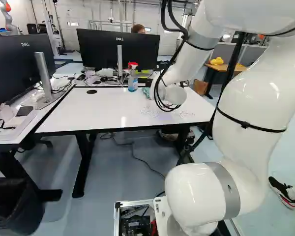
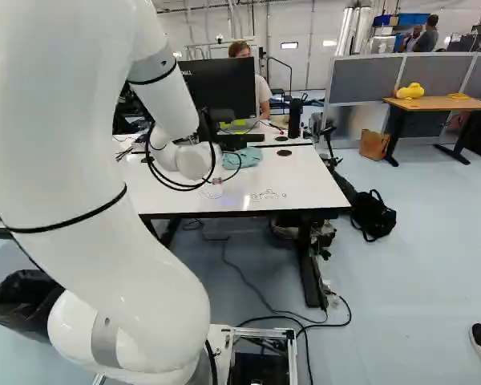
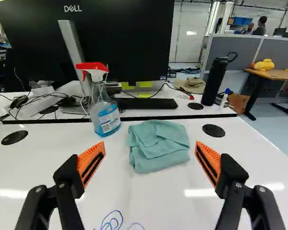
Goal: Clean the table with the green towel
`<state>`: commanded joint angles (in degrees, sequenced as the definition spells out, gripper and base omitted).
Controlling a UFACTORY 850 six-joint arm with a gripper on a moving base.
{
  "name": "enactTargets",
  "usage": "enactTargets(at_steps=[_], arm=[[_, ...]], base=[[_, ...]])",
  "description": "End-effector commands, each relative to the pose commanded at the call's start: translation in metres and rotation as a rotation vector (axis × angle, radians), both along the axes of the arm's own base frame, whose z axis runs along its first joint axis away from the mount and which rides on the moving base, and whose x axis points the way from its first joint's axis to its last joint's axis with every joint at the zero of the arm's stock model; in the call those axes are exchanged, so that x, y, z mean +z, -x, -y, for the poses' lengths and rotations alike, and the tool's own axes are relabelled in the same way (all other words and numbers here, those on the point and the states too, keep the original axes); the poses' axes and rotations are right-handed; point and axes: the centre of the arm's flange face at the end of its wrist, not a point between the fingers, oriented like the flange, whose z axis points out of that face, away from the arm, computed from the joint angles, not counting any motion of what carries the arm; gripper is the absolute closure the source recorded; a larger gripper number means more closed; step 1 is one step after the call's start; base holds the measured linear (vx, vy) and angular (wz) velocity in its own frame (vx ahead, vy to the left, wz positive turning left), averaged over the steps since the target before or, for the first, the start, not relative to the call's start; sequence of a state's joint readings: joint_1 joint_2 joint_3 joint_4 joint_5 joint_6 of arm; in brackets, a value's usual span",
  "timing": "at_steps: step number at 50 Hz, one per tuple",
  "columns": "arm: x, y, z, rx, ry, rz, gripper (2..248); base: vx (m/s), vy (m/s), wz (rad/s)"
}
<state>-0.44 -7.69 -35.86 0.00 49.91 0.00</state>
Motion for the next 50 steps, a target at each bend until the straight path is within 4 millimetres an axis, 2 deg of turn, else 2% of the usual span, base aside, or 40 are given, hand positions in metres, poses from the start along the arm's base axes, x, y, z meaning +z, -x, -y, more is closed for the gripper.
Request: enactTargets(at_steps=[50], arm=[[-0.021, -0.099, 0.002, -0.026, -0.019, -0.116, 3]], base=[[0.0, 0.0, 0.0]])
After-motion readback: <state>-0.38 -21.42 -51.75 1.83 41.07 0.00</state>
